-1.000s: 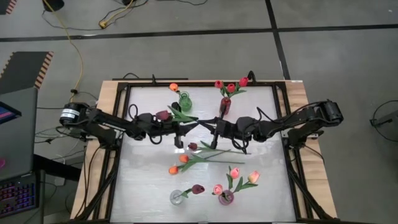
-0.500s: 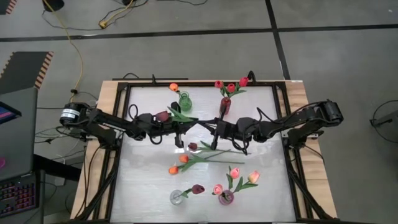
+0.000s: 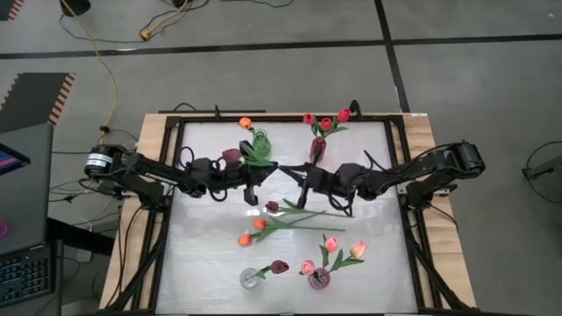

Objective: Sort flowers into vase by color
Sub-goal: Put the dark red flower into the transparent vase

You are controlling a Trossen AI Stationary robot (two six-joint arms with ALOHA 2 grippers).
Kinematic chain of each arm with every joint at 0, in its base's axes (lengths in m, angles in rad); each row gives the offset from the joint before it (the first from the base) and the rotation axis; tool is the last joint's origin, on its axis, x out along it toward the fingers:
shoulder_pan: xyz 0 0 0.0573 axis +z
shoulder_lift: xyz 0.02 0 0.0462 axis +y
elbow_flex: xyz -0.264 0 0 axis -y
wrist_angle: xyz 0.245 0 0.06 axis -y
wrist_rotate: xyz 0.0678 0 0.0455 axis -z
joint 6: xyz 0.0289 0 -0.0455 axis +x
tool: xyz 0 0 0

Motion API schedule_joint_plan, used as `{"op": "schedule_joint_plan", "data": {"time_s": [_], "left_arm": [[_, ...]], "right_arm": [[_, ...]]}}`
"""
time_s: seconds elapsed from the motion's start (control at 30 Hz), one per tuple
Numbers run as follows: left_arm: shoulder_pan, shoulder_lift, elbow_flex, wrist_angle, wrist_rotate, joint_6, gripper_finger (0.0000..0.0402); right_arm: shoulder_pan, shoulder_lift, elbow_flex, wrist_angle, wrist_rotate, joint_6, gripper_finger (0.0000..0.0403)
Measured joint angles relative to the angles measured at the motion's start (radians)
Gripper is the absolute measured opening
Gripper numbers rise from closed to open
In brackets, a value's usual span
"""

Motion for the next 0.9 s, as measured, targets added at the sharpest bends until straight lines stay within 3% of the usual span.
{"op": "schedule_joint_plan", "data": {"time_s": [0.53, 0.73, 0.9], "left_arm": [[-0.002, 0.000, 0.000, 0.027, -0.012, 0.092, 0.0095], [-0.003, 0.000, 0.000, 0.038, -0.012, 0.118, 0.0075], [-0.003, 0.000, 0.000, 0.041, -0.012, 0.123, 0.0024]], "right_arm": [[0.001, 0.000, 0.000, 0.021, 0.013, -0.044, 0.0031], [0.001, 0.000, 0.000, 0.021, 0.017, -0.047, 0.0032], [0.001, 0.000, 0.000, 0.020, 0.017, -0.051, 0.0034]]}}
